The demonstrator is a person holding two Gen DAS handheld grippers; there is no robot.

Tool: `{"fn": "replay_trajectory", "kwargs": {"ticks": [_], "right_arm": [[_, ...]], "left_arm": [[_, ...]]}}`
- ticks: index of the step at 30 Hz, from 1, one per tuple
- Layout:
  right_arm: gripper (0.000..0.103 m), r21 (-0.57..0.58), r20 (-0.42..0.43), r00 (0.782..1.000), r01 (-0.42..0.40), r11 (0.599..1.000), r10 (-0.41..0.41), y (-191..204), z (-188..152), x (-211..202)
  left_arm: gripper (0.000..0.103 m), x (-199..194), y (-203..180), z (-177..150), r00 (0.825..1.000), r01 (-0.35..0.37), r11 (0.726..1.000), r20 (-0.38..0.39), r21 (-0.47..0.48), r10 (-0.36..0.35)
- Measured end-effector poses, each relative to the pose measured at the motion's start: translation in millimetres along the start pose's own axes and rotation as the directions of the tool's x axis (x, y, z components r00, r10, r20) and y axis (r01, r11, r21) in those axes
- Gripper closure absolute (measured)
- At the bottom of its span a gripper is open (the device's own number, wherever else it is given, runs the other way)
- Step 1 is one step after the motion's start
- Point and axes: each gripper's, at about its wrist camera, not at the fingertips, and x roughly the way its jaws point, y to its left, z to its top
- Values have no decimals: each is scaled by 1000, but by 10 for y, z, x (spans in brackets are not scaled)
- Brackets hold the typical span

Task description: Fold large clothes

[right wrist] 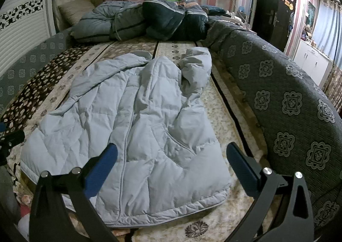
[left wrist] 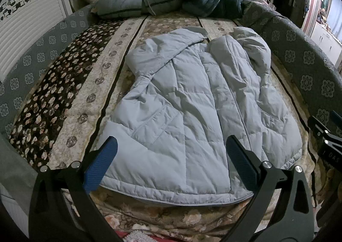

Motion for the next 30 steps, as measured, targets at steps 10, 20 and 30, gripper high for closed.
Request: {"fn": "replay_trajectory", "kwargs": {"ticks": [10, 20, 30], "right_arm": [[2, 5, -7, 1000, 10, 1000, -10, -27, -26, 19], [2, 11, -19, 999, 28, 1000, -28, -81, -37, 71], [2, -6, -33, 998, 56, 998, -56, -133, 10, 221]], "left_arm": [[3, 22, -8, -14, 1000, -7, 1000, -1, 12, 7], [3, 79, 22, -17, 1000, -4, 1000, -13, 10, 4], [3, 263, 84, 74, 1000, -12, 1000, -26, 2, 12]]}}
